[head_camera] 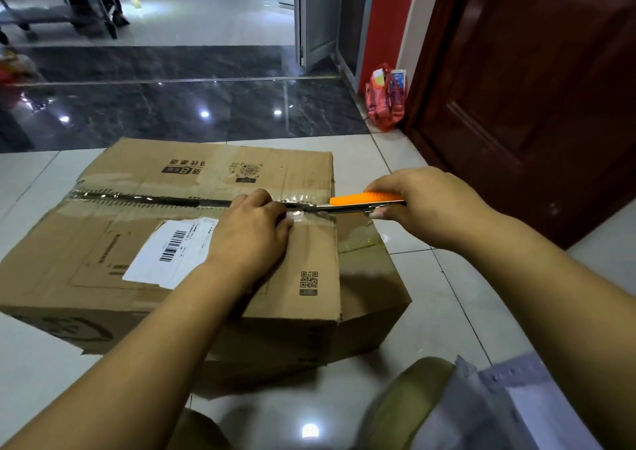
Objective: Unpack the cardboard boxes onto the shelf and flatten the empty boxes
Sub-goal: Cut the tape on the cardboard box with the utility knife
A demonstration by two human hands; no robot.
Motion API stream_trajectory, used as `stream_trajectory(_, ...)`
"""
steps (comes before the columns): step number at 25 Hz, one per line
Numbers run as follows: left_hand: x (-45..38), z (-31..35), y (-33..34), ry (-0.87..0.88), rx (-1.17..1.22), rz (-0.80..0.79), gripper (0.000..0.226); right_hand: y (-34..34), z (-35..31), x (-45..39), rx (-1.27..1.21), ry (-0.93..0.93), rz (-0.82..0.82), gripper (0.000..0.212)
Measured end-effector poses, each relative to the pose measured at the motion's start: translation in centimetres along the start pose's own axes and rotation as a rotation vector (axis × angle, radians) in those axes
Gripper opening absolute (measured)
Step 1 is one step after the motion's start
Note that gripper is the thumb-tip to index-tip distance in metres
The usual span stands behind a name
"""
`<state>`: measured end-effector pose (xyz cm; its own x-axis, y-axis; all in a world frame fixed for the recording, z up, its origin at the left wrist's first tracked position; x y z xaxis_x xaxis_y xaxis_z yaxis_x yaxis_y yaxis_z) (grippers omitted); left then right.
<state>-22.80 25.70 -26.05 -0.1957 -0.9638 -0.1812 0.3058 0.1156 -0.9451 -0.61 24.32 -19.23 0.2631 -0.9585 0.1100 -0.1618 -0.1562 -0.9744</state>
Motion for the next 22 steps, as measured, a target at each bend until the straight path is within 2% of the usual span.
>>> stream_trajectory(5,-0.6,-0.1,0.1,0.047,-0.077,-0.025,0.034,0.3,1.6,1.0,-0.019,0.038,0.022,0.032)
stream_trajectory(12,-2.1,-0.5,-0.5,0.066,-0.065,0.008,0.028,2.0,2.7,1.7,-0.318,0.036,0.089,0.027)
stream_trajectory(15,-2.8,-0.9,-0.7,-0.027,-0.012,-0.016,0.037,2.7,3.0,1.9,-0.371,0.035,0.132,0.03)
stream_trajectory(22,-3.6,-1.6,0.3,-0.009,-0.026,-0.006,0.045,3.3,3.7,2.2,-0.464,0.015,0.201,0.032)
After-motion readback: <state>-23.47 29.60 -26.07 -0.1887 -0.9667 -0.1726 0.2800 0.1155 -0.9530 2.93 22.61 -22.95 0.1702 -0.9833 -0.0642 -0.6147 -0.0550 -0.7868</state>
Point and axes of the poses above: each hand's wrist, its own x-axis away from the middle knuckle, its own y-axis out of the palm, z = x × y, the point moved 2 cm from there along -x, towards the middle knuckle, and after that the axes turned 6 degrees about -z, right-handed, at the moved point
